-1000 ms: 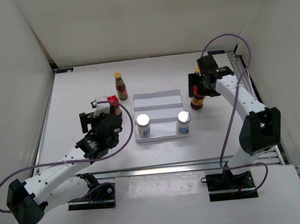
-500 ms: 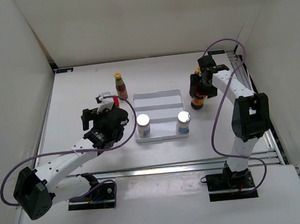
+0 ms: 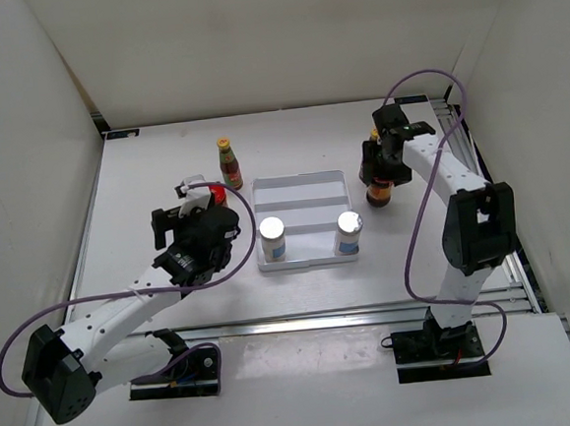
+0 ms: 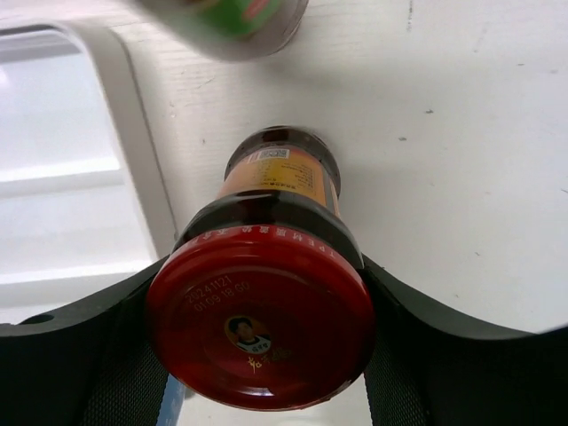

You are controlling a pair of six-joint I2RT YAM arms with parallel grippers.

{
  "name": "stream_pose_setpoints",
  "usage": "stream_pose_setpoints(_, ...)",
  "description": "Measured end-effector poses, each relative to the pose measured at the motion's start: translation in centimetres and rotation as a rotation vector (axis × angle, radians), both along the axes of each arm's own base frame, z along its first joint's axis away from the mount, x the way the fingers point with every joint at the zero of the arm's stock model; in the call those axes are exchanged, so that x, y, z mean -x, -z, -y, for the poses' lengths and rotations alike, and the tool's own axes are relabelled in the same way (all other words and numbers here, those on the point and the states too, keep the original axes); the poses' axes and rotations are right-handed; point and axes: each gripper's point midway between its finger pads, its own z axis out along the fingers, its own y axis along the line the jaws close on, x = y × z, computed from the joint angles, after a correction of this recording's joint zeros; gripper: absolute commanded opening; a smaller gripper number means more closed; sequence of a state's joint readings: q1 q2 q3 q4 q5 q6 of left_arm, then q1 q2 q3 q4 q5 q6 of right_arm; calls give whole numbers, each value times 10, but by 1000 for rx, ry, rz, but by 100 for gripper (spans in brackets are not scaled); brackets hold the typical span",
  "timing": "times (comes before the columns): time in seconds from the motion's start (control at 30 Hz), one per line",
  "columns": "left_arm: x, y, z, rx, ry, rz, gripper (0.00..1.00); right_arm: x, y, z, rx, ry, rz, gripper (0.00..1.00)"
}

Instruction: Organize the condiment bottles

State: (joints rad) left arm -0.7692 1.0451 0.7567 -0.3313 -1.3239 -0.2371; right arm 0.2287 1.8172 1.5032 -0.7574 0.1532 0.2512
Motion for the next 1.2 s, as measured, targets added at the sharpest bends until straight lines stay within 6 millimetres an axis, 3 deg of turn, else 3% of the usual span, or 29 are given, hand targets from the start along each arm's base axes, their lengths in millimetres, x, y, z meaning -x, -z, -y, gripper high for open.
stream_pose_setpoints(0.13, -2, 6, 3, -21, 1, -25, 100, 14, -39, -17, 36, -72, 79, 0)
stream_pose_setpoints(0.3, -3, 10, 4, -23, 11, -39, 100, 22, -102, -69, -58, -215, 214, 0)
stream_pose_setpoints(0.4, -4, 11, 6, -18, 20, -43, 100, 21, -115, -87, -120, -269, 243, 0)
stream_pose_setpoints(0.53, -4, 11, 7, -13, 25, -45, 100, 27, -103, -96, -147, -308, 192, 0)
stream_pose_setpoints(0.9, -5, 13, 9, -5, 38, -50, 100, 46, -31, -125, -194, -430, -30, 0)
stream_pose_setpoints(1.2, -5, 13, 9, -5, 38, -50, 100, 44, -20, -123, -176, -433, -51, 0)
